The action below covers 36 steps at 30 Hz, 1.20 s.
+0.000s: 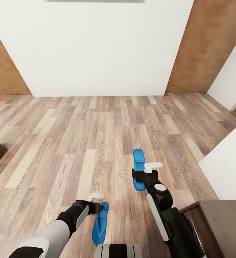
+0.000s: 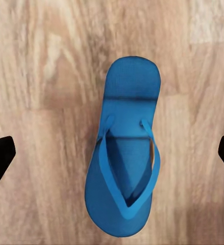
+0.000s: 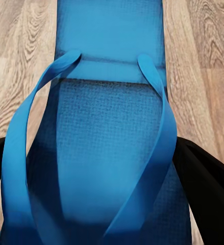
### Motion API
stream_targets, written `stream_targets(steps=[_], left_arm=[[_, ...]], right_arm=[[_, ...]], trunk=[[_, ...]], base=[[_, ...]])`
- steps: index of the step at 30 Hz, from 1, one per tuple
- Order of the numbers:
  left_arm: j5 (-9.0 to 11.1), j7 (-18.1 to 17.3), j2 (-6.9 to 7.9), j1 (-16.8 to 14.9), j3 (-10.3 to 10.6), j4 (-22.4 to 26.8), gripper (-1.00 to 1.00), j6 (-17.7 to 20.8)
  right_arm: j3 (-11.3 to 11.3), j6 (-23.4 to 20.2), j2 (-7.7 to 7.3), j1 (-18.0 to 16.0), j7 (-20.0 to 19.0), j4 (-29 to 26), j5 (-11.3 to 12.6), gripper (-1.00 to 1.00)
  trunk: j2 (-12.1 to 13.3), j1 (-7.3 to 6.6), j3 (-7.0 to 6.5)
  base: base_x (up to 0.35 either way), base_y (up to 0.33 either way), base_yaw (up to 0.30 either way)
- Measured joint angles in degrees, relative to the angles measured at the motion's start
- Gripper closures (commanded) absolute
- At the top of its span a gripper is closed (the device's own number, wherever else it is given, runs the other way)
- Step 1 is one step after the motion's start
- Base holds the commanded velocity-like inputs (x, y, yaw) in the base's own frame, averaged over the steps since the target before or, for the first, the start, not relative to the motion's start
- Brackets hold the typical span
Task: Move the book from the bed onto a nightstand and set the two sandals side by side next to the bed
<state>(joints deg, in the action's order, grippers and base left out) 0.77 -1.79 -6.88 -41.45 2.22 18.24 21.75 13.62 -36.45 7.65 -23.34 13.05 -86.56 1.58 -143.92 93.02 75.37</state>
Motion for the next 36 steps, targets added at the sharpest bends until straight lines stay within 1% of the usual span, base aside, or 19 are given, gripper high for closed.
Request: stream_targets(steps=[3,10,17,24,29,35,36], left_arm=[[0.0,-0.2,0.16,0.0,0.0,0.9,-1.00,0.0],[0.0,-0.3,0.14,0.1,0.0,1.4,-1.00,-0.1],[0.0,-0.3,0.24,0.1,0.1,1.5,-1.00,-0.2],[0.0,-0.3,0.33,0.1,0.1,1.5,-1.00,-1.0],[0.0,-0.3,0.30,0.2,0.1,1.5,-1.00,-1.5],[0.0,-0.3,0.23,0.2,0.2,1.5,-1.00,-1.8],[0.0,-0.3,0.22,0.2,0.2,1.5,-1.00,-1.9]], right_arm=[[0.0,0.0,0.00,0.0,0.0,0.0,-0.1,1.00],[0.1,0.0,0.00,0.0,0.0,-0.8,-0.1,1.00],[0.1,0.0,0.00,0.0,-0.1,-1.5,-0.1,1.00],[0.1,0.0,0.00,0.0,-0.1,-1.5,-0.1,1.00],[0.1,0.0,0.00,0.0,-0.1,-1.5,-0.1,1.00],[0.1,0.0,0.00,0.0,-0.1,-1.5,-0.1,1.00],[0.1,0.0,0.00,0.0,-0.1,-1.6,-0.1,1.00]], trunk=[[0.0,0.00,0.00],[-0.1,0.18,1.55],[-0.1,0.18,1.55],[-0.2,0.37,3.10],[-0.2,0.36,3.10],[-0.3,0.52,4.43],[-0.3,0.52,4.43]], base=[[0.000,0.000,0.000],[0.000,0.000,0.000],[0.000,0.000,0.000],[0.000,0.000,0.000],[0.000,0.000,0.000],[0.000,0.000,0.000],[0.000,0.000,0.000]])
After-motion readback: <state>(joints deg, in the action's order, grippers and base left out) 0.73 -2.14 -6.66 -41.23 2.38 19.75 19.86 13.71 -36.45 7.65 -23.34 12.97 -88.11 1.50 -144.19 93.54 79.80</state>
